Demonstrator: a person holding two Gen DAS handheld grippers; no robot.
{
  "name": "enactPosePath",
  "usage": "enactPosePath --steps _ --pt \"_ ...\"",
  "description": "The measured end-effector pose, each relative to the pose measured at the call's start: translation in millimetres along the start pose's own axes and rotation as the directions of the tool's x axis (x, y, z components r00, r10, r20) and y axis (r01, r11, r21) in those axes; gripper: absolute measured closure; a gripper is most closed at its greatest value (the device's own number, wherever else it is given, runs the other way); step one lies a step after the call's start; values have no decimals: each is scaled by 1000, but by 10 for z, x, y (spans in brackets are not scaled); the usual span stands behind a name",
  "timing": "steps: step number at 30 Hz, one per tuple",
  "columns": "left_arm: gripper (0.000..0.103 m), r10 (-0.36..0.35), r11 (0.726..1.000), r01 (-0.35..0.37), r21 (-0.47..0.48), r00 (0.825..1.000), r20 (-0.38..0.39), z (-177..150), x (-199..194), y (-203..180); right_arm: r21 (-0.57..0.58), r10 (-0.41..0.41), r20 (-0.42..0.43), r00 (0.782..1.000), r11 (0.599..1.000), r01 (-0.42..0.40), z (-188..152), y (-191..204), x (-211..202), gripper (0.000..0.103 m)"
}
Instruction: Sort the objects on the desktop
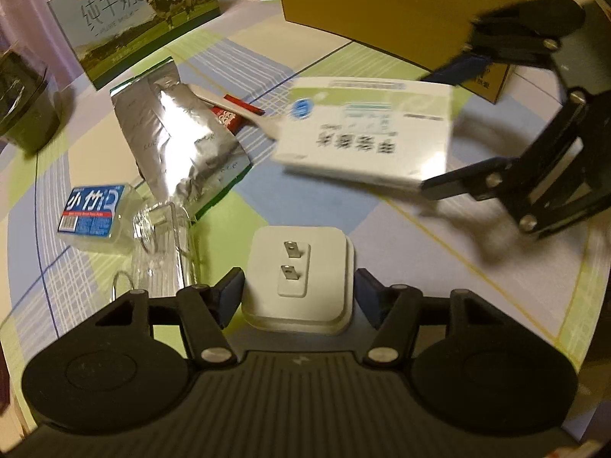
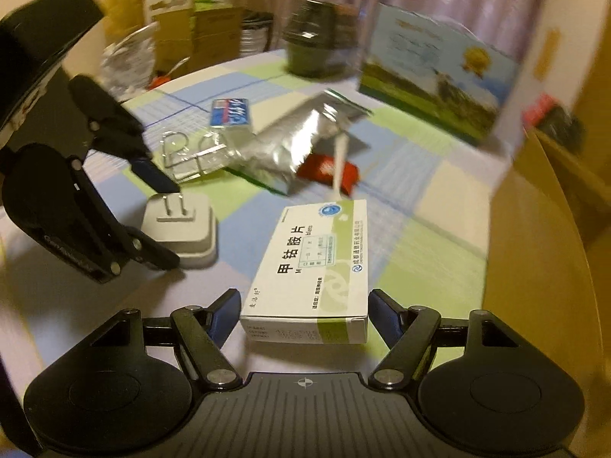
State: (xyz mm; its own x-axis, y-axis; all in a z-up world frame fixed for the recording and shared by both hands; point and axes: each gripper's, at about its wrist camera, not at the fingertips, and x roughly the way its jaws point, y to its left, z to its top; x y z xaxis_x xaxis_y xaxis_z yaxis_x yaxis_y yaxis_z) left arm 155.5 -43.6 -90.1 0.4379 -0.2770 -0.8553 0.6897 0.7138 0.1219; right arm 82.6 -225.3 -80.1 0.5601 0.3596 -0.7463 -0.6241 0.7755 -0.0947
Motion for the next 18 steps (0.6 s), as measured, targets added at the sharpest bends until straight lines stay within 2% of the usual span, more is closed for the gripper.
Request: enactPosePath --steps 3,6,9,14,18 --pt "46 0 999 -1 -33 1000 -5 -18 -54 -92 110 -2 -29 1000 994 5 -167 -88 -118 33" --pt "46 10 999 -10 -47 1000 -6 -32 -85 -231 170 -14 -47 999 985 22 -305 -121 -222 32" --pt "46 11 997 -11 -72 1000 0 -54 -121 -351 191 -26 -51 998 981 35 -376 -126 -280 32" --pt "44 21 996 -18 -91 1000 22 -101 -152 -476 212 -40 -26 999 976 44 -404 -148 -326 18" --pt "43 26 995 -23 -96 999 27 -102 -150 -491 239 -28 -18 999 971 32 -380 -174 -292 17"
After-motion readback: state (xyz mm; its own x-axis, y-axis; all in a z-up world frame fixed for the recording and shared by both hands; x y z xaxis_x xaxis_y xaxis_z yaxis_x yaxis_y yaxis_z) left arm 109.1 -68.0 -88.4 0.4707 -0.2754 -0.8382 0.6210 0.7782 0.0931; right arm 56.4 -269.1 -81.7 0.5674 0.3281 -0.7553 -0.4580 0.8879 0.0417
